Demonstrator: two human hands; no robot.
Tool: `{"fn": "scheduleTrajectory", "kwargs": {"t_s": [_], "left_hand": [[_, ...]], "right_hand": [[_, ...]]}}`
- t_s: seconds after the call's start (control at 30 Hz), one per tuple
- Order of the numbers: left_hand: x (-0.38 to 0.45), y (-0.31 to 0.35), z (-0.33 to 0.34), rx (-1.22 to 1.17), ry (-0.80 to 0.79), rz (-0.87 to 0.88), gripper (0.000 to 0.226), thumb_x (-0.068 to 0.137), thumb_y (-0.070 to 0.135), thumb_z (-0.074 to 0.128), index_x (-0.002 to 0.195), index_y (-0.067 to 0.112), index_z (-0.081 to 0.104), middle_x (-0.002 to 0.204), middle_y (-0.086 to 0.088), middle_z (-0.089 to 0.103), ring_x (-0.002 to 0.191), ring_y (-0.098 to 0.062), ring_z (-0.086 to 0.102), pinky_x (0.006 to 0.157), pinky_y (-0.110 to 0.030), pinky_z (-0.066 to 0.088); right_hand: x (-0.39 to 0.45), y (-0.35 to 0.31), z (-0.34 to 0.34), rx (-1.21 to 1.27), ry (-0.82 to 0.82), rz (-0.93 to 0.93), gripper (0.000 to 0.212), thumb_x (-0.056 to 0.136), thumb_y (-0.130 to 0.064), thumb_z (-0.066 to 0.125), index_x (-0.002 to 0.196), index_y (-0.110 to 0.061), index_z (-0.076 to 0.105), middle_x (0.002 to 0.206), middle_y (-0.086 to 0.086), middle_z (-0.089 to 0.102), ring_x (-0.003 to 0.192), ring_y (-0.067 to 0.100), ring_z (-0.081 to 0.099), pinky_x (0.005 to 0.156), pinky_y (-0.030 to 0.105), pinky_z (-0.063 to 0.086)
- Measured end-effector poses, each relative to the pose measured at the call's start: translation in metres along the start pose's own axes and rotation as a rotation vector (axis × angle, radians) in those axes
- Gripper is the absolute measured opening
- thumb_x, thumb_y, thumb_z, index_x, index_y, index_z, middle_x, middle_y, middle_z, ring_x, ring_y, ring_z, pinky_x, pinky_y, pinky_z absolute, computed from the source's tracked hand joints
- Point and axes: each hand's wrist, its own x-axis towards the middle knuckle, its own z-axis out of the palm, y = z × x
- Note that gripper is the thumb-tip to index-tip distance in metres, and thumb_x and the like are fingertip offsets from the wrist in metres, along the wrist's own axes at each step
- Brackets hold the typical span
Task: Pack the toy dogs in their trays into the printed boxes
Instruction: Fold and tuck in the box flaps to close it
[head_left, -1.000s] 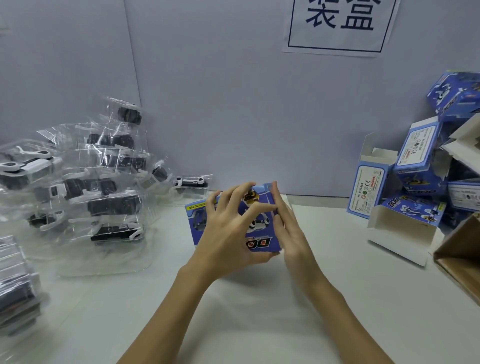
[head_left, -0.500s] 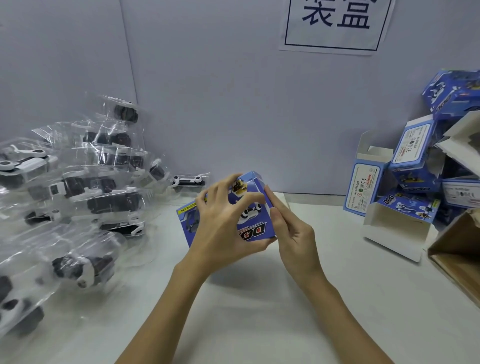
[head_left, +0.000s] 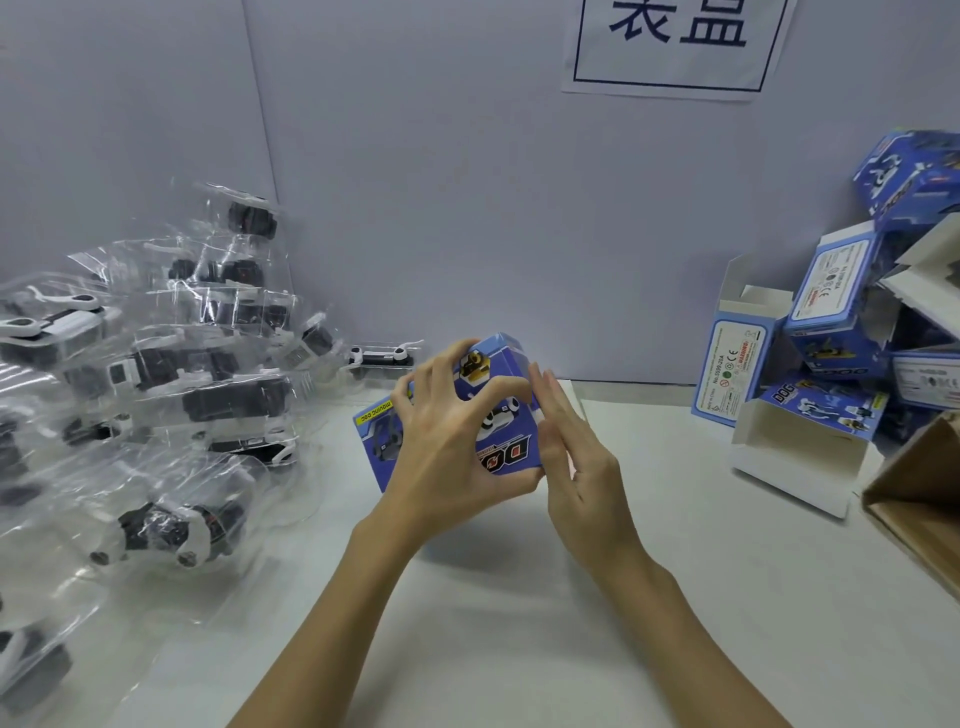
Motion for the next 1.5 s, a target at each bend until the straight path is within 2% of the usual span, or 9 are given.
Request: {"fn": "scheduleTrajectory", "kwargs": {"t_s": [0.37,0.53,0.77,0.97,1.13,1.2,1.27,1.37,1.5], "left_hand": [[0.000,-0.004,0.001,0.009,0.031,-0.002,0.065,0.073,0.063,0.077,0.130,0.047,0.051,0.155,-0.010,0.041,0.145,-0.028,0.037,0.113,-0.060,0.027],[0.000,-0.002,0.001,-0.014,0.039,-0.010,0.078,0.072,0.061,0.080,0.140,0.038,0.051,0.154,-0.007,0.044,0.144,-0.026,0.040,0.114,-0.061,0.029],[0.001,0.002,0.007,0.012,-0.012,0.086,0.104,0.070,0.057,0.084,0.156,0.016,0.042,0.151,-0.002,0.047,0.137,-0.024,0.046,0.111,-0.060,0.031],[0.000,0.003,0.015,0.004,0.013,0.079,0.108,0.069,0.057,0.084,0.157,0.014,0.040,0.155,-0.004,0.046,0.142,-0.025,0.044,0.114,-0.065,0.026],[-0.003,-0.004,0.018,0.165,-0.282,0.022,0.127,0.070,0.076,0.077,0.164,0.043,-0.002,0.174,0.006,-0.006,0.161,-0.023,-0.009,0.117,-0.078,0.003],[-0.008,-0.019,0.017,0.334,-0.435,-0.041,0.137,0.064,0.079,0.079,0.157,0.054,-0.018,0.170,0.008,-0.026,0.159,-0.026,-0.020,0.113,-0.079,0.009],[-0.010,-0.035,0.009,0.279,-0.510,-0.191,0.130,0.066,0.072,0.083,0.158,0.055,-0.007,0.171,0.008,-0.010,0.159,-0.025,0.001,0.114,-0.068,0.027],[-0.008,-0.054,0.000,-0.044,-0.367,-0.319,0.085,0.071,0.048,0.092,0.145,0.038,0.051,0.142,0.008,0.053,0.127,-0.021,0.055,0.095,-0.028,0.046],[-0.009,-0.060,-0.005,-0.217,-0.222,-0.419,0.051,0.068,0.033,0.098,0.114,0.031,0.077,0.110,0.016,0.073,0.100,-0.007,0.067,0.088,-0.028,0.054]], "right_hand": [[0.001,0.002,0.000,-0.164,-0.079,-0.037,0.057,0.108,-0.044,0.038,0.163,-0.031,0.029,0.173,-0.011,0.018,0.152,0.002,0.030,0.104,0.017,0.051],[-0.001,-0.002,0.001,-0.114,-0.069,-0.027,0.051,0.108,-0.039,0.041,0.158,-0.044,0.028,0.168,-0.008,0.031,0.150,0.015,0.038,0.105,0.029,0.055],[0.003,-0.004,0.007,0.075,0.102,0.107,0.056,0.100,-0.037,0.056,0.154,-0.040,0.041,0.145,-0.006,0.041,0.132,0.010,0.056,0.093,0.025,0.059],[0.004,0.003,-0.003,0.043,0.013,0.134,0.058,0.105,-0.032,0.052,0.161,-0.028,0.037,0.156,-0.014,0.043,0.140,0.008,0.051,0.099,0.024,0.057],[0.011,0.014,-0.005,0.101,0.182,0.205,0.044,0.108,-0.032,0.055,0.151,-0.041,0.051,0.142,-0.017,0.061,0.123,-0.006,0.061,0.086,0.015,0.057],[0.015,0.023,-0.018,0.120,0.310,0.369,0.039,0.105,-0.036,0.062,0.143,-0.039,0.061,0.139,-0.009,0.067,0.123,0.005,0.065,0.097,0.032,0.059],[0.016,0.031,-0.031,0.062,0.332,0.510,0.035,0.103,-0.043,0.063,0.137,-0.038,0.067,0.130,-0.005,0.072,0.122,0.019,0.068,0.105,0.048,0.054],[0.018,0.032,-0.036,0.096,0.292,0.588,0.033,0.105,-0.058,0.046,0.117,-0.045,0.074,0.114,0.002,0.075,0.104,0.029,0.074,0.091,0.056,0.061],[0.020,0.041,-0.046,-0.103,0.222,0.426,0.036,0.110,-0.021,0.050,0.134,-0.046,0.061,0.115,0.009,0.070,0.096,0.022,0.072,0.066,0.037,0.066]]}}
